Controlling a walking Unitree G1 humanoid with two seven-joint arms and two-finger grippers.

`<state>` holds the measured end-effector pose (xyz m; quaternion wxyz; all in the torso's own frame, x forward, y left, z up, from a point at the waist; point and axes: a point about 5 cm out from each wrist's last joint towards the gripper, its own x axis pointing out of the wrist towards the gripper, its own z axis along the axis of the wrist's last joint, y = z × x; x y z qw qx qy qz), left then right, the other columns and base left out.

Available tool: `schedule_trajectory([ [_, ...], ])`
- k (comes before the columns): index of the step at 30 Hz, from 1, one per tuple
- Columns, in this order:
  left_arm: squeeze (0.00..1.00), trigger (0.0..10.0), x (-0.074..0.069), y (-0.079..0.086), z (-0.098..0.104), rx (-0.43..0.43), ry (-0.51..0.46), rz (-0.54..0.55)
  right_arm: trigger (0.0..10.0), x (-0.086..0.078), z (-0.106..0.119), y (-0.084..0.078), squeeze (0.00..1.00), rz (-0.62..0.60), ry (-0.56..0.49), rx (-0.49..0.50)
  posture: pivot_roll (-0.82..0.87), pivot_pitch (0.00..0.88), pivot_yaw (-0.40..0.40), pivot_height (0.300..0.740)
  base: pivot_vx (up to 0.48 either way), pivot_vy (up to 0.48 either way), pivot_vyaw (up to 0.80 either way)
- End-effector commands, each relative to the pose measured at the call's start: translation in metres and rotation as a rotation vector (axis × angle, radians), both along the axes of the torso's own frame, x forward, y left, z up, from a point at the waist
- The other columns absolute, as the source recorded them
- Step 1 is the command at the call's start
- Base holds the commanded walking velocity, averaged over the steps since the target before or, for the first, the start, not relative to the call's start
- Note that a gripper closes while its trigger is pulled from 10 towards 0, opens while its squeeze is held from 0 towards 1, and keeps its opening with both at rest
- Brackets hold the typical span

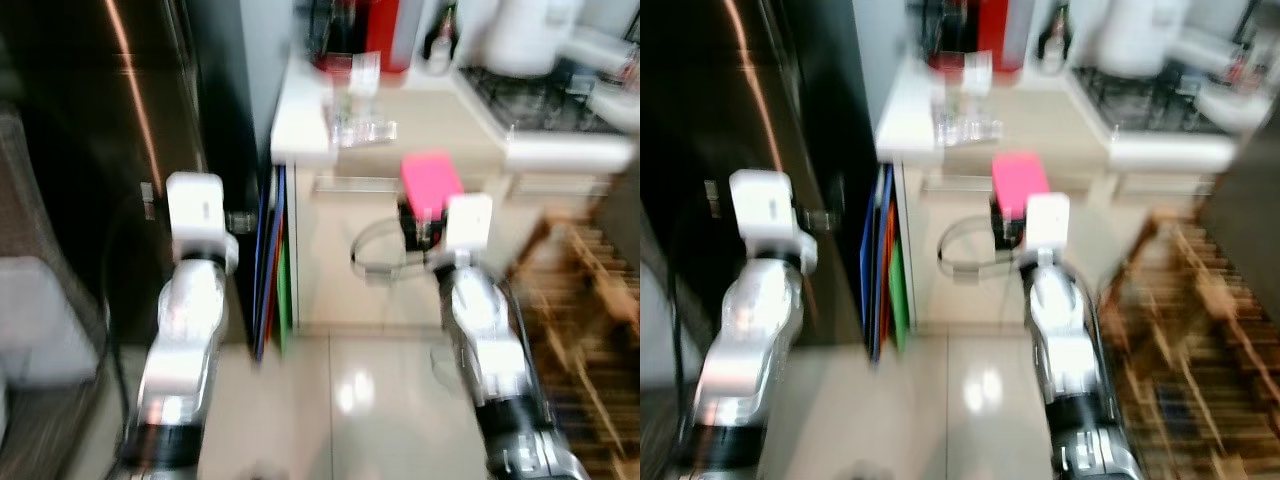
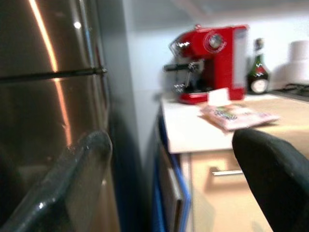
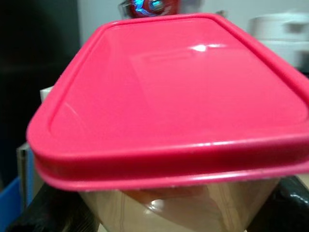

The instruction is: Restocking fridge

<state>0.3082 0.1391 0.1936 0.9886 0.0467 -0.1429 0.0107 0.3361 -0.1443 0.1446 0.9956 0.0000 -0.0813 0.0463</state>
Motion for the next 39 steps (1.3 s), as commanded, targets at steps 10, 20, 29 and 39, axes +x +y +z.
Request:
schedule_trajectory([
  [10, 0.00, 10.0, -0.014, 0.023, -0.018, -0.036, 0.072, -0.001, 0.0, -0.002, -0.010, 0.004, 0.00, 0.092, 0.058, -0.004, -0.08, 0.000, 0.015, 0.740, -0.053, 0.000, 0.00],
  [20, 0.00, 10.0, -0.019, 0.011, -0.031, -0.079, 0.136, -0.077, 0.0, -0.005, -0.028, -0.009, 0.00, 0.049, 0.136, -0.046, -0.08, 0.000, 0.016, 0.740, 0.000, -0.432, 0.00],
  [29, 0.00, 10.0, -0.019, 0.005, -0.032, -0.086, 0.143, -0.109, 0.0, -0.005, -0.030, -0.011, 0.00, 0.041, 0.145, -0.049, -0.09, 0.000, 0.017, 0.740, 0.000, -0.480, 0.00],
  [39, 0.00, 10.0, -0.018, 0.004, -0.032, -0.083, 0.152, -0.119, 0.0, -0.009, -0.032, -0.018, 0.00, 0.007, 0.136, -0.051, -0.08, 0.000, 0.019, 0.740, 0.000, -0.480, 0.00],
])
